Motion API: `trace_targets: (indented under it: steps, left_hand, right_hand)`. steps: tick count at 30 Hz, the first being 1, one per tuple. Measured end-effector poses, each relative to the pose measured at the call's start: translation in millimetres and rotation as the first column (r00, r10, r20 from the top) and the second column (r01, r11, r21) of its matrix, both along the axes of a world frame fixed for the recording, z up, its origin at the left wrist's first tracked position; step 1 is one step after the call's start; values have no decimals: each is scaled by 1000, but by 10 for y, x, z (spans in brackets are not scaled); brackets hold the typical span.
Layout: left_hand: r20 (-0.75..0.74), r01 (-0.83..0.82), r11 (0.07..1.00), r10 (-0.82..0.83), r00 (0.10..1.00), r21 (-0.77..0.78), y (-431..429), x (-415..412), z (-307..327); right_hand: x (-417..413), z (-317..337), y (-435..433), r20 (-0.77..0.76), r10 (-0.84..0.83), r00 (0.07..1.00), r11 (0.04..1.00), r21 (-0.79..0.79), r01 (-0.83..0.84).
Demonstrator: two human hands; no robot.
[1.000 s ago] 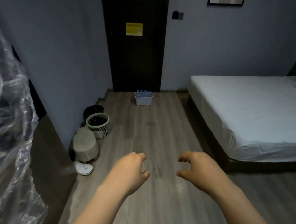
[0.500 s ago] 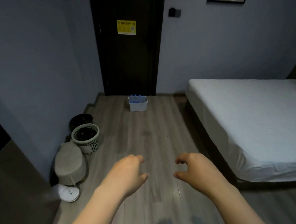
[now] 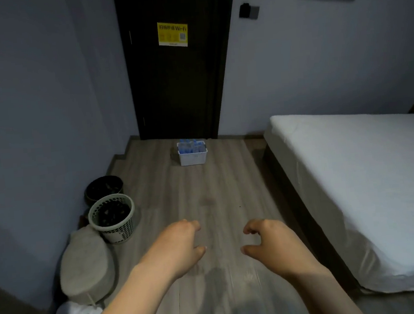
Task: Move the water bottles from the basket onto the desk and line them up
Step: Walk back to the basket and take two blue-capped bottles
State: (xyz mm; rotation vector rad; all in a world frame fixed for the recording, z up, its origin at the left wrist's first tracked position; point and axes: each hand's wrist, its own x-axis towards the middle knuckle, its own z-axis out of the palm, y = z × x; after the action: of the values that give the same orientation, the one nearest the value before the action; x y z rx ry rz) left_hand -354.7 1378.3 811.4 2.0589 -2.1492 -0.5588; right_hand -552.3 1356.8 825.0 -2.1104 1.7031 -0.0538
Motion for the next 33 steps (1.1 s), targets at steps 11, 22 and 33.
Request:
trace_targets:
  steps: [11,22,33]
  left_hand:
    - [16,-23,1000,23,1000,13,-1950,382,-42]
    - [-9,-40,998,41,999,39,-3729,658,-60]
    - [-20,-15,1000,16,1000,16,-5659,1364,-229]
  right_hand:
    - [395,-129,-2061,0,-13,1000,1000,22,13]
    - [696,-159,-3873,-29,66,997,998,-23,-67]
    - [1312,-334,-5726,-43,51,998,999,12,-51]
